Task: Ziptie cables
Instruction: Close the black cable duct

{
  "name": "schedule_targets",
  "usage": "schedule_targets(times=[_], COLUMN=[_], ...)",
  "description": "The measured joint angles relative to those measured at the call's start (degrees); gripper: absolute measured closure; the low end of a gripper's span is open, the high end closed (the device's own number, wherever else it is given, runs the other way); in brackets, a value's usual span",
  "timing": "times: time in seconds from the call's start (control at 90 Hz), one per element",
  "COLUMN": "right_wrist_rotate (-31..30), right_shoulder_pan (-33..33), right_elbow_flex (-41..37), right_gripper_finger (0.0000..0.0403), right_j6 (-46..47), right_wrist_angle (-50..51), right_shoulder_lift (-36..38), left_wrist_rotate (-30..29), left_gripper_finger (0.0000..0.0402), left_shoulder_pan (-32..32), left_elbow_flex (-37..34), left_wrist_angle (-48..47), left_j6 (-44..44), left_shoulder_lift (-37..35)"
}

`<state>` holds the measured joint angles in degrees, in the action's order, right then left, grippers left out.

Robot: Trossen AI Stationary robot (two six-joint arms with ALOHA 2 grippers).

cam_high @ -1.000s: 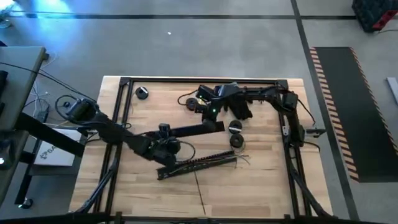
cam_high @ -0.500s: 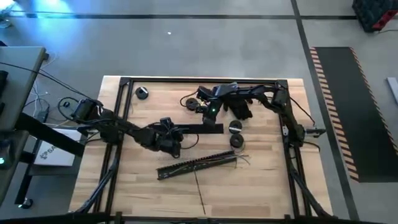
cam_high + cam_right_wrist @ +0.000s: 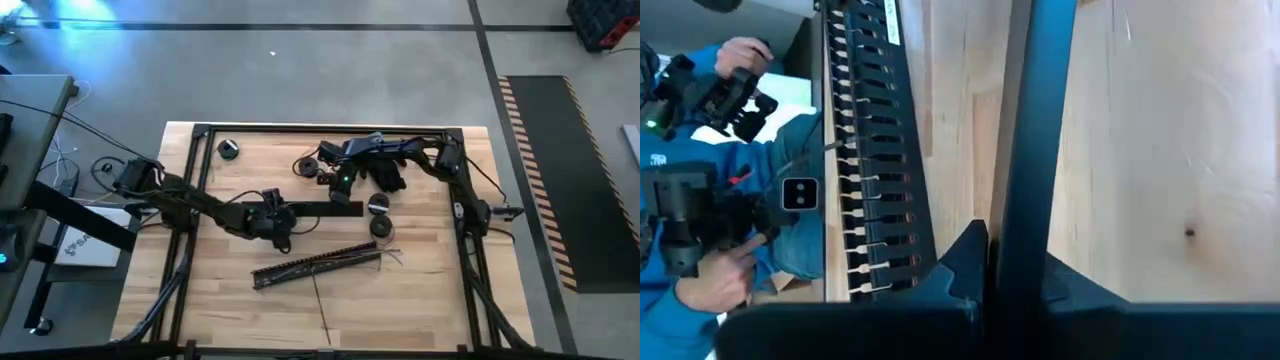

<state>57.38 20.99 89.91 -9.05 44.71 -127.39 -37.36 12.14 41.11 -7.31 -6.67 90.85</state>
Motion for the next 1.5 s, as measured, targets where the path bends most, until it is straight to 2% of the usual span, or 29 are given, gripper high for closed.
schedule_targets(times=[0.122, 0.244, 0.422, 0.556, 0.7, 0.889, 1.011, 1.256, 1.5], right_wrist_rotate=[0.71, 0.25, -0.89, -1.69, -2.56, -2.88, -3.42, -2.98, -1.47], right_shoulder_pan=[-0.18, -0.24, -0.13, -0.13, -0.11, -0.15, -0.19, -0.21, -0.52], right_elbow_flex=[0.09, 0.09, 0.09, 0.07, 0.07, 0.07, 0.07, 0.07, 0.24], right_gripper_finger=[0.0402, 0.0402, 0.0403, 0.0403, 0.0403, 0.0403, 0.0403, 0.0403, 0.0402], right_j6=[-0.7, -0.38, -0.05, 0.08, 0.04, -0.07, -0.07, -0.45, -1.51], right_wrist_angle=[-0.33, -0.05, 0.17, 0.22, 0.35, 0.51, 0.28, -0.05, -0.83], right_shoulder_lift=[0.22, 0.2, 0.14, 0.09, 0.09, 0.09, 0.09, 0.11, 0.25], left_wrist_rotate=[1.93, 7.41, 10.6, 11.28, 9.41, 11.63, 12.44, 10.08, -2.31], left_gripper_finger=[0.0155, 0.0155, 0.0155, 0.0155, 0.0155, 0.0155, 0.0146, 0.0087, 0.0073], left_shoulder_pan=[-0.45, -2.48, -5.07, -5.95, -5.84, -6.27, -6.84, -5.65, -2.47], left_elbow_flex=[0.65, 0.65, 0.66, 0.72, 0.72, 0.72, 2.05, 2.88, 2.99], left_wrist_angle=[0.93, 0.7, 1.37, 2.52, 4.03, 5.62, 2.84, 2.67, 4.5], left_j6=[-4.03, 3.75, 11.05, 9.97, 7.14, 6.12, 5.89, 13.39, 14.42], left_shoulder_lift=[-2.69, -2.56, -0.9, 0.1, 1.13, 1.14, 1.15, 1.31, 1.31])
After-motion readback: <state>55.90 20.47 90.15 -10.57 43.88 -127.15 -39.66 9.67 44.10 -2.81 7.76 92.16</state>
